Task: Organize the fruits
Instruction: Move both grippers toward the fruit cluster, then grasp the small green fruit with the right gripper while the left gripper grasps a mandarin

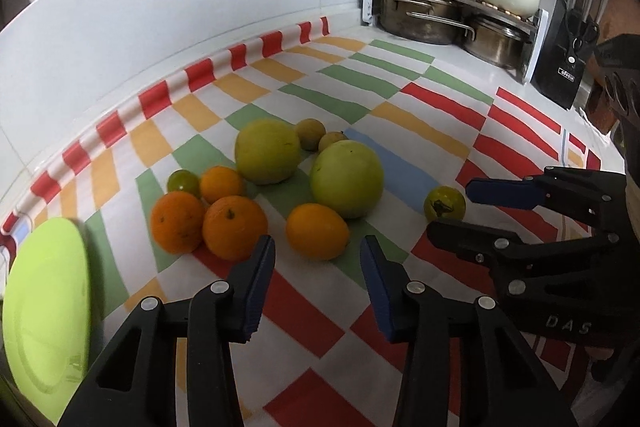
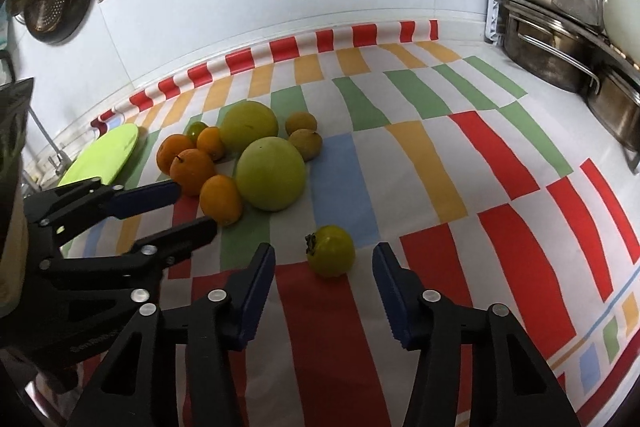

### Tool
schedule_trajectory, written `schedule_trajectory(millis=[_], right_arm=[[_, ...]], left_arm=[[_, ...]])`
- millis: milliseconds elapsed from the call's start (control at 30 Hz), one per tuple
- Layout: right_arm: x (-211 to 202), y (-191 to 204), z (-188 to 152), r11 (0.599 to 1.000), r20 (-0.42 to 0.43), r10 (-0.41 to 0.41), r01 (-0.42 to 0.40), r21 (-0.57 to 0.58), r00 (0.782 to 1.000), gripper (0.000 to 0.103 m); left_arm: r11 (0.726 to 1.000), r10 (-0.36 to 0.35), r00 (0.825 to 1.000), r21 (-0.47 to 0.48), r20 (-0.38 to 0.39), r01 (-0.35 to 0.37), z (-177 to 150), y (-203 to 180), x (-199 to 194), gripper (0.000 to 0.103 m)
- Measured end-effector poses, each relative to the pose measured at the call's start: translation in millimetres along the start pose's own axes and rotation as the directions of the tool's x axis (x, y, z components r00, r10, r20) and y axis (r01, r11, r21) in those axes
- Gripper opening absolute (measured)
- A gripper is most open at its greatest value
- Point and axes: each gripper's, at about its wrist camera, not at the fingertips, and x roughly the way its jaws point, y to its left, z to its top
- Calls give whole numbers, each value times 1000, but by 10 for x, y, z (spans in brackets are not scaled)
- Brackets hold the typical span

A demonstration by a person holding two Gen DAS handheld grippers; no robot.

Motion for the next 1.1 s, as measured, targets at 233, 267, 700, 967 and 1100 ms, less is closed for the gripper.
schedule_trajectory(millis=[233,267,700,967,1100], right_arm=[[83,-19,5,1000,-17,8,-8,13,1000,45],[90,-22,10,1000,-19,10,-10,15,1000,44],[111,-16,13,1000,-27,25,-24,17,999,28],[-51,86,55,999,10,45,-45,-17,999,28],[-163,180,69,997,33,58,-56,-47,998,28]], left_arm=[[1000,-6,1000,-19,-23,5,58,29,149,43],[1000,-9,1000,-17,-25,9,66,22,167,42],[998,-16,999,-60,-36,14,47,42,112,38],[995,17,1000,-99,4,-16,18,66,-173,38],[991,49,998,-124,38,-44,5,73,-377,38]])
